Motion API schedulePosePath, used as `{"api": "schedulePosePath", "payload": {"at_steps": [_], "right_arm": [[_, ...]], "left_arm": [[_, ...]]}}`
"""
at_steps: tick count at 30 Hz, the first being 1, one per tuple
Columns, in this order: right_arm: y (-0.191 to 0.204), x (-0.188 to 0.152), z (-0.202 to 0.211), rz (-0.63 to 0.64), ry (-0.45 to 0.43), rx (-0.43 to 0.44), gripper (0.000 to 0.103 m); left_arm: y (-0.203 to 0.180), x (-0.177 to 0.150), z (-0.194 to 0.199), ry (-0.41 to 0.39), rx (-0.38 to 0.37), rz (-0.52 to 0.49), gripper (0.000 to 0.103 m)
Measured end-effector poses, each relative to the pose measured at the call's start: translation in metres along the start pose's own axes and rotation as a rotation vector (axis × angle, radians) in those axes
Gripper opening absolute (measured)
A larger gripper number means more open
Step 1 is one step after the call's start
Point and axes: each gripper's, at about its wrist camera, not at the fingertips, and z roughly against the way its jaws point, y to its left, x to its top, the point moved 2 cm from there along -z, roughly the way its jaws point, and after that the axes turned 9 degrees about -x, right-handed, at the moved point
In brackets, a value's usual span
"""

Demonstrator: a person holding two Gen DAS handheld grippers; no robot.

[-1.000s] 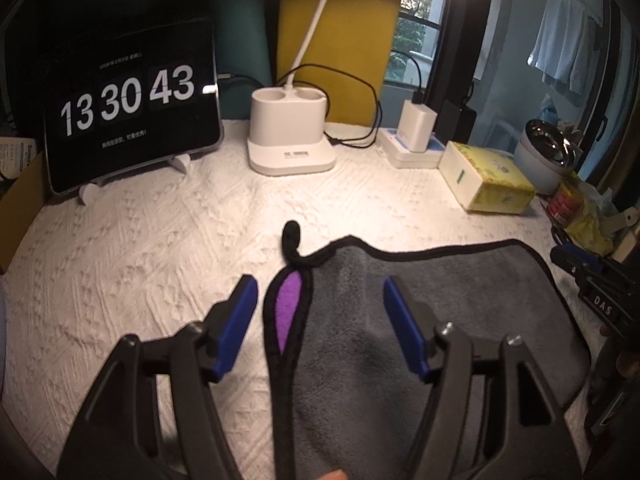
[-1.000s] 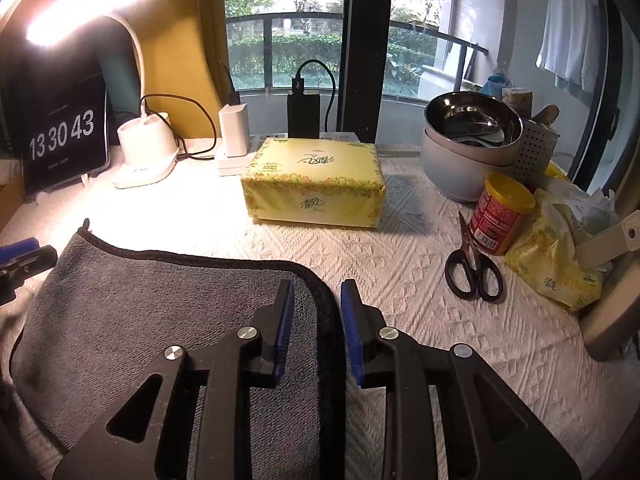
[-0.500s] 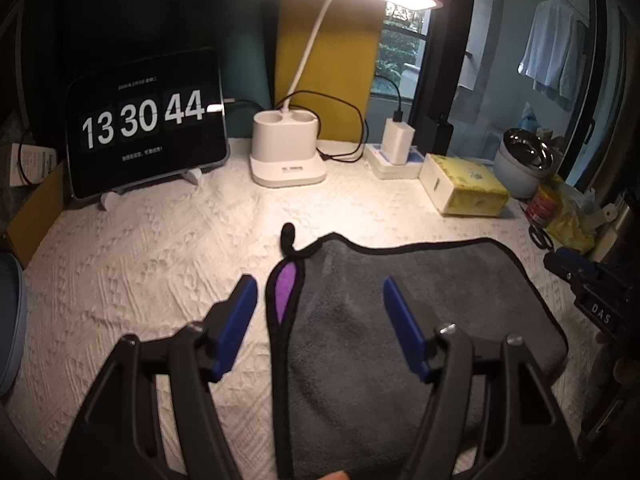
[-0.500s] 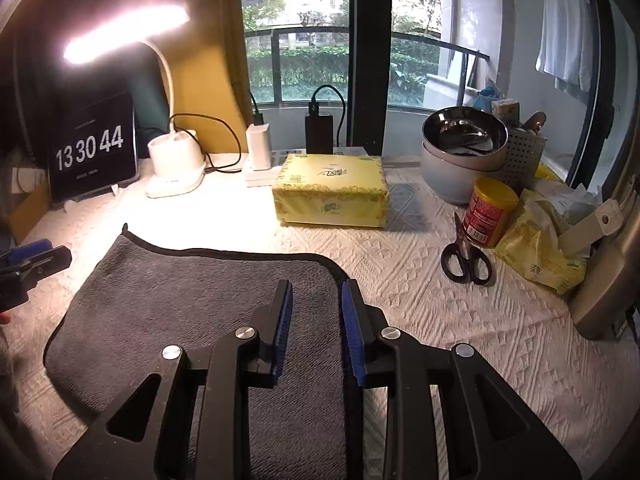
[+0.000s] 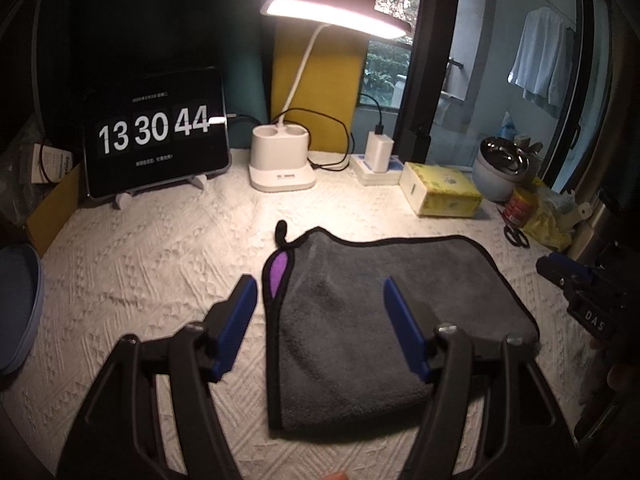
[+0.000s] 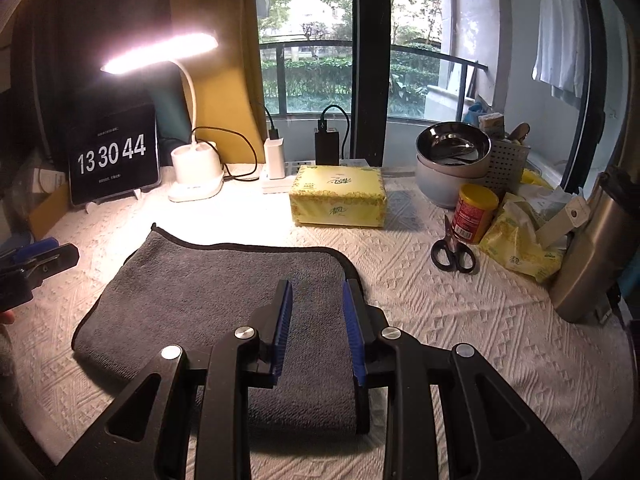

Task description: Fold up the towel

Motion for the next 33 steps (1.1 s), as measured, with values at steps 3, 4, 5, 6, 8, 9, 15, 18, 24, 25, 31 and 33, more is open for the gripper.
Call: {"api": "schedulePosePath", "payload": {"at_steps": [3,4,5,6,8,9,15,18,24,25,31,33], "right_arm": [[0.000,-0.002,0.009,0.001,-0.008,-0.002,0.028],[0.000,-0.002,0.012,0.001,-0.011,-0.003,0.028],[-0.001,-0.003,0.015,0.001,-0.014,-0.004,0.028],[-0.001,-0.004,0.019,0.001,-0.018,-0.005,0.028],[-0.002,-0.005,0.025,-0.001,-0.025,-0.007,0.028],[-0.002,-0.006,0.029,-0.003,-0.029,-0.007,0.028],[-0.001,-0.013,0.048,-0.002,-0.044,-0.007,0.028],[-0.002,-0.017,0.057,0.000,-0.050,-0.008,0.028],[-0.005,-0.026,0.073,0.001,-0.058,-0.009,0.028],[-0.006,-0.027,0.075,0.000,-0.060,-0.010,0.028],[-0.009,-0.035,0.091,-0.003,-0.073,-0.013,0.028],[-0.010,-0.037,0.096,-0.004,-0.078,-0.014,0.028]], "left_arm": [[-0.001,-0.003,0.007,-0.004,-0.003,0.001,0.067],[-0.002,-0.005,0.010,-0.005,-0.003,0.002,0.067],[-0.002,-0.006,0.012,-0.006,-0.003,0.002,0.067],[-0.003,-0.007,0.015,-0.007,-0.003,0.001,0.067],[-0.005,-0.010,0.021,-0.011,-0.004,-0.003,0.067],[-0.007,-0.011,0.025,-0.014,-0.005,-0.005,0.067],[-0.012,-0.019,0.043,-0.030,-0.008,-0.010,0.067],[-0.015,-0.023,0.052,-0.038,-0.009,-0.012,0.067],[-0.023,-0.034,0.066,-0.042,-0.014,-0.018,0.067],[-0.024,-0.036,0.068,-0.042,-0.015,-0.018,0.067],[-0.033,-0.046,0.082,-0.047,-0.022,-0.031,0.067],[-0.036,-0.048,0.087,-0.050,-0.027,-0.035,0.067]]}}
